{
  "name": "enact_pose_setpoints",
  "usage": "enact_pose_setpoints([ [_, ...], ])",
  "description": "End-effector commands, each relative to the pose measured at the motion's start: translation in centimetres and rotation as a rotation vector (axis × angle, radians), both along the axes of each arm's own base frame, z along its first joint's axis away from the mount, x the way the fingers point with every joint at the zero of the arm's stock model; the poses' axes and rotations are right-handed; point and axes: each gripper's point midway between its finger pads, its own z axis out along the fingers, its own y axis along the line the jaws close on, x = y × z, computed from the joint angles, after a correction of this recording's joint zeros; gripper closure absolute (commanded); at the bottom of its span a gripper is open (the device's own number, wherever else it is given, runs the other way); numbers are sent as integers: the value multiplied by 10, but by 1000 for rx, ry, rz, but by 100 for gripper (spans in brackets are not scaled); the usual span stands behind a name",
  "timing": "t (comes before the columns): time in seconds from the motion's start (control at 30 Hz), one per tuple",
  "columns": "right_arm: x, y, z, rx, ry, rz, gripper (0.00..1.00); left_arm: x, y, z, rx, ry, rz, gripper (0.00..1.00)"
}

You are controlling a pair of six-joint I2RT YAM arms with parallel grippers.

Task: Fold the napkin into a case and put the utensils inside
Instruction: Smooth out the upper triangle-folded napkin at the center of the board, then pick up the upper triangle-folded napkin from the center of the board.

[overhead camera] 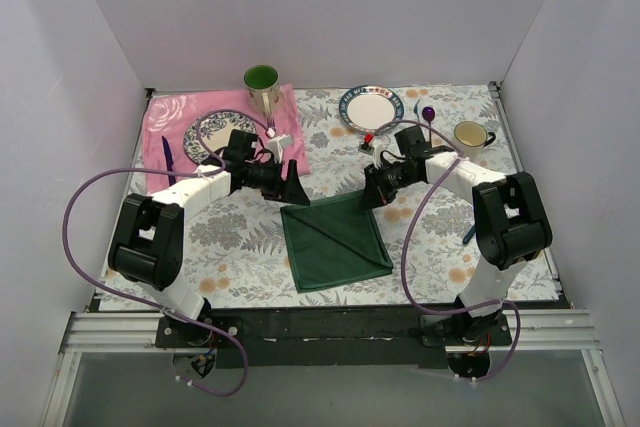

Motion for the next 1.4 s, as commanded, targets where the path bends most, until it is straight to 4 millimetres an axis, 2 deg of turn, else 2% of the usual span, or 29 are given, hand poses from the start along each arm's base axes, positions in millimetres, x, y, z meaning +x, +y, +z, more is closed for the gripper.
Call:
enact_pose_setpoints([
  [0.0,-11,-8,-31,-68,5,6,90,4,2,12,6,-44,-21,44],
  [0.13,-35,-8,-51,-86,67,17,92,0,2,11,-2,-31,-33,57],
  [0.33,-79,-7,-71,-94,152,50,94,-2,1,15,-12,-41,-42,60],
  [0.47,-100,-3,-68,-85,174,90,95,-6,2,12,-12,-49,-57,61],
  [0.53,-102,2,-54,-44,170,105,95,-6,4,10,-6,-50,-58,61],
  [0.63,-94,12,-20,27,140,119,89,-8,3,7,-2,-71,-86,60],
  [0.73,-65,16,20,94,89,81,75,2,-5,15,15,-191,-137,53],
  [0.8,-35,8,39,123,52,16,67,12,-13,23,6,-292,-175,51],
  [0.87,-12,-7,47,132,43,-64,62,20,-19,27,-19,-399,-234,47],
  [0.9,-2,-12,50,135,29,-88,56,28,-25,33,-39,-478,-264,41],
  [0.93,6,-18,48,117,20,-121,55,30,-34,33,-41,-567,-332,39],
  [0.97,16,-27,48,107,14,-160,52,35,-40,18,-26,-571,-364,38],
  [1.0,22,-31,46,98,14,-177,46,45,-49,25,-28,-620,-390,37],
  [1.07,33,-41,42,83,25,-230,41,51,-64,15,-19,-668,-469,37],
  [1.1,35,-44,39,78,33,-243,32,55,-70,-1,-11,-648,-489,37],
  [1.13,40,-48,36,63,30,-263,27,62,-82,3,-17,-680,-509,38],
  [1.17,44,-53,33,56,34,-282,19,65,-87,-2,-1,-695,-526,39],
  [1.2,45,-55,31,50,36,-291,15,67,-91,-19,10,-668,-545,39],
  [1.23,47,-59,27,38,39,-305,13,69,-102,-16,8,-692,-562,41],
  [1.37,47,-65,17,15,65,-318,9,69,-120,-37,24,-679,-601,42],
])
